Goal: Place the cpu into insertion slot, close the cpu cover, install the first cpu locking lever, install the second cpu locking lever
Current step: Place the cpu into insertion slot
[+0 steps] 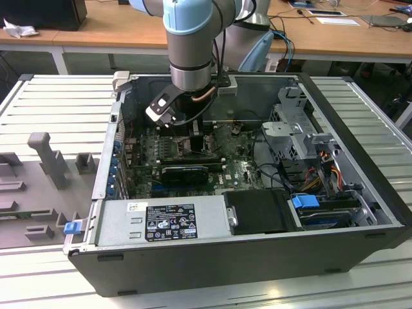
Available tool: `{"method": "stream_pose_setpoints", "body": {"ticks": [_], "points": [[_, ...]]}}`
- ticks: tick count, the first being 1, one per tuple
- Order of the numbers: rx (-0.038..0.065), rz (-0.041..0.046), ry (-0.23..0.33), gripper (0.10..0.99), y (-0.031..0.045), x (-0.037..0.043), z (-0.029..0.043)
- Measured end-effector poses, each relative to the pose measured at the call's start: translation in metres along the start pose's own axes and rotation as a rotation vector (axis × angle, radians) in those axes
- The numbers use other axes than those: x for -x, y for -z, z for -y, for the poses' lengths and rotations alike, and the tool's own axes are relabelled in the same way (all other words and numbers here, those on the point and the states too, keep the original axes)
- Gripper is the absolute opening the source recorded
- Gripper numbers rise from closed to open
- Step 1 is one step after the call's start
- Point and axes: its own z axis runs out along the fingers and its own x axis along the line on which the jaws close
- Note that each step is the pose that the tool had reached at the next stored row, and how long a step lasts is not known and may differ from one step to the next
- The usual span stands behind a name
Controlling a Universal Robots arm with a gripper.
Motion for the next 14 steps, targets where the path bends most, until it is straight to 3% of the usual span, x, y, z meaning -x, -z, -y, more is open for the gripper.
{"method": "stream_pose_setpoints", "body": {"ticks": [1,6,8,9,12,14], "points": [[0.0,-0.0003,0.0,0.604,-0.0002,-0.0002,0.0],[0.0,-0.0005,0.0,0.604,0.0011,-0.0003,-0.0001],[0.0,-0.0005,0.0,0.522,0.0041,-0.0004,-0.0003],[0.0,-0.0006,0.0,0.522,0.0055,-0.0004,-0.0004],[0.0,-0.0006,0.0,0.337,0.0091,-0.0005,-0.0007],[0.0,-0.0006,0.0,0.337,0.0112,-0.0005,-0.0009]]}}
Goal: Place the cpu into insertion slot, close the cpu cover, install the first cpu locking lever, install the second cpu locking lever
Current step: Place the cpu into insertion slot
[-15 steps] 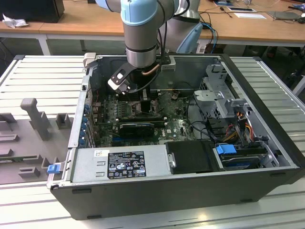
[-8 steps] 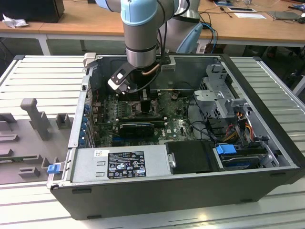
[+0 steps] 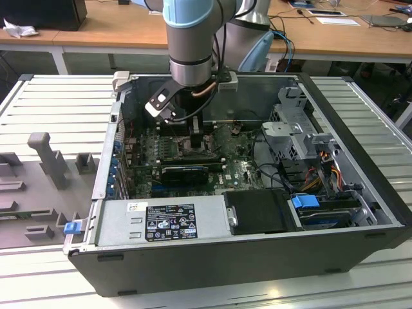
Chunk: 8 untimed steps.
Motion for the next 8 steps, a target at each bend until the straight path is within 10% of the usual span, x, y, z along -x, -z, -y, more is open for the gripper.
{"method": "stream_pose_setpoints", "body": {"ticks": [4,8], "points": [[0.0,0.0001,0.0,0.106,0.0044,-0.0001,-0.0004],[0.0,0.0001,-0.001,0.106,0.0078,-0.0002,-0.0007]]}}
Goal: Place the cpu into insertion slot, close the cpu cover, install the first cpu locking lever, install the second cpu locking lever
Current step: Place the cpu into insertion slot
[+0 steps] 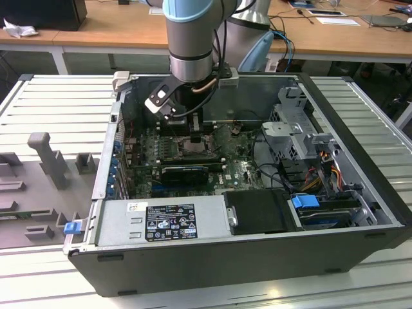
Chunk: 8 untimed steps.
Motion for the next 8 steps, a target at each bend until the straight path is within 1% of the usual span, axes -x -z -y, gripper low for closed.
{"method": "stream_pose_setpoints", "body": {"ticks": [6,8], "points": [[0.0,0.0001,-0.001,0.106,0.0037,-0.0001,-0.0003],[0.0,0.0,-0.001,0.106,0.0061,-0.0001,-0.0005]]}}
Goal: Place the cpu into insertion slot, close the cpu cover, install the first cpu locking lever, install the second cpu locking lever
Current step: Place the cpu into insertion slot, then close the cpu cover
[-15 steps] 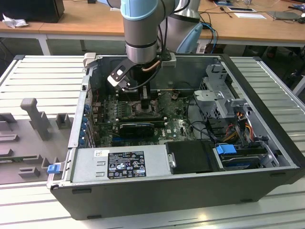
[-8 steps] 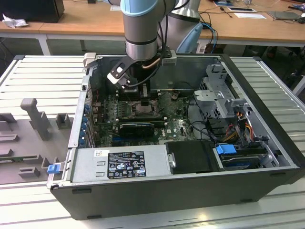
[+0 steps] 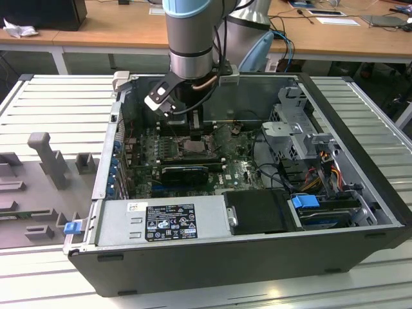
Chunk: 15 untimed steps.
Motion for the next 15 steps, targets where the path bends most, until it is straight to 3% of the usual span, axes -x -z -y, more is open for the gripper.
{"method": "stream_pose_setpoints", "body": {"ticks": [7,10,14,15], "points": [[-0.001,-0.0001,-0.001,0.106,0.0035,-0.0001,-0.001],[-0.012,0.0,-0.001,0.106,0.003,0.0,-0.0098],[-0.014,-0.0001,-0.001,0.106,0.0129,-0.0003,-0.011],[-0.017,-0.0001,-0.002,0.106,0.0126,-0.0002,-0.0149]]}}
